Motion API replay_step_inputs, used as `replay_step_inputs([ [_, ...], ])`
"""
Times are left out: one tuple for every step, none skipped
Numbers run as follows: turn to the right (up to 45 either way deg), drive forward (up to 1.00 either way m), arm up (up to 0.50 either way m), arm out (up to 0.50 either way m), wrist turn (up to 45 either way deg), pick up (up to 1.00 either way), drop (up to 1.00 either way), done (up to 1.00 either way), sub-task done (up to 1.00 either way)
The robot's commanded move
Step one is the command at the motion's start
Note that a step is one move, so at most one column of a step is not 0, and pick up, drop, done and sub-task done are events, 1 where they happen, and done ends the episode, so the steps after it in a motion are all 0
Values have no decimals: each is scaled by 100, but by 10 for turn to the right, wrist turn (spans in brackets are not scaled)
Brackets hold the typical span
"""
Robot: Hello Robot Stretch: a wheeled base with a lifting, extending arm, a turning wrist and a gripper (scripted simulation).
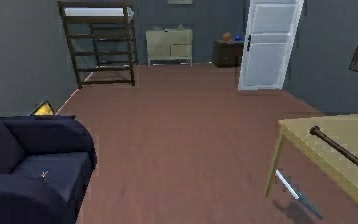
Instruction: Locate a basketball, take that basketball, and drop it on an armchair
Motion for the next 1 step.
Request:
replay_step_inputs([
  [30, 0, 0, 0, 0, 0, 0, 0, 0],
])
